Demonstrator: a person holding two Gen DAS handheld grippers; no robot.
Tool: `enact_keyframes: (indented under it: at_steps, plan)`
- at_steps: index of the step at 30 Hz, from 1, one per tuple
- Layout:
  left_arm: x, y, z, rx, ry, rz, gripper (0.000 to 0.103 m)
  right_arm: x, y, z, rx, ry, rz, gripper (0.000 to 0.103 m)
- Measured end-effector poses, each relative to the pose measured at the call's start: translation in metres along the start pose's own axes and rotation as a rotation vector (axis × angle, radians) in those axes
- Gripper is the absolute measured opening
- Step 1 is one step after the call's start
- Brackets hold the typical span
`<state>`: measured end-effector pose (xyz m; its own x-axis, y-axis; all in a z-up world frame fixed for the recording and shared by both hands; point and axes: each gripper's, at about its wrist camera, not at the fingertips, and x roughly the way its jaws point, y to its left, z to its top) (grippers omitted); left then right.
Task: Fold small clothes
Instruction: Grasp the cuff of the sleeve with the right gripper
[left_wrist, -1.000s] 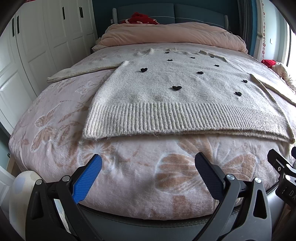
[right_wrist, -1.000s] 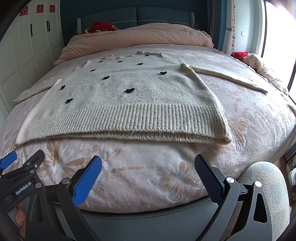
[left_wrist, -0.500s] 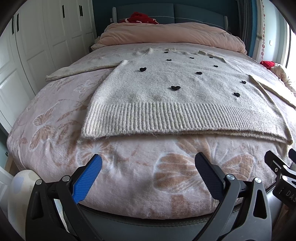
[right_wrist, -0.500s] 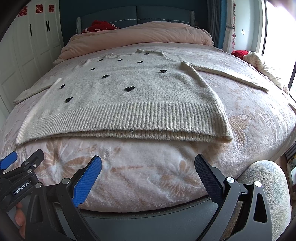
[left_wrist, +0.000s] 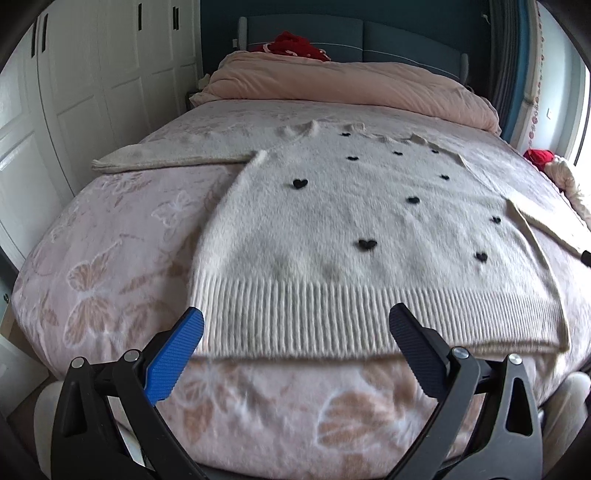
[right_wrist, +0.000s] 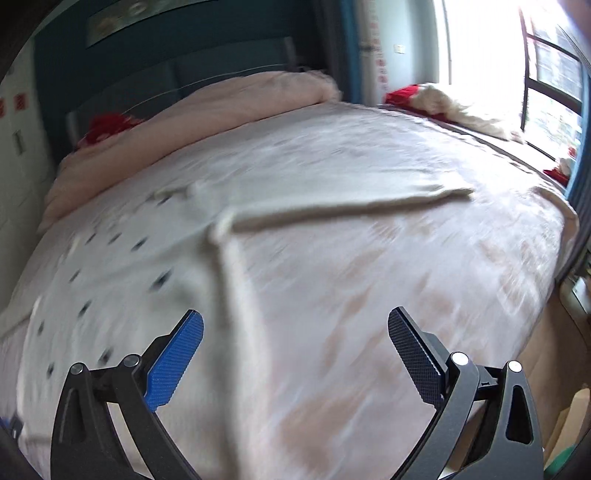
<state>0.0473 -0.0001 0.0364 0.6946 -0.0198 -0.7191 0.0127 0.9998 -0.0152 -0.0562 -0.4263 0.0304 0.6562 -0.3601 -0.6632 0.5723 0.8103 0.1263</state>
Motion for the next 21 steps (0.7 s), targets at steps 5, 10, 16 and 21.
enact_keyframes:
  at_steps: [5, 10, 16, 21]
  plan:
    - [0.013, -0.011, 0.022, 0.008, 0.005, 0.015, 0.098, 0.072, -0.083, 0.077, 0.105, -0.003, -0.136, 0.098]
    - [0.023, -0.027, 0.032, 0.015, 0.024, 0.010, 0.098, 0.143, -0.130, 0.112, 0.190, 0.042, -0.161, 0.098]
    - [0.038, -0.039, 0.038, 0.026, 0.061, 0.009, 0.098, 0.204, -0.174, 0.123, 0.401, 0.112, -0.119, 0.069]
    - [0.047, -0.041, 0.040, 0.025, 0.078, 0.002, 0.098, 0.222, -0.186, 0.130, 0.563, 0.125, -0.013, 0.014]
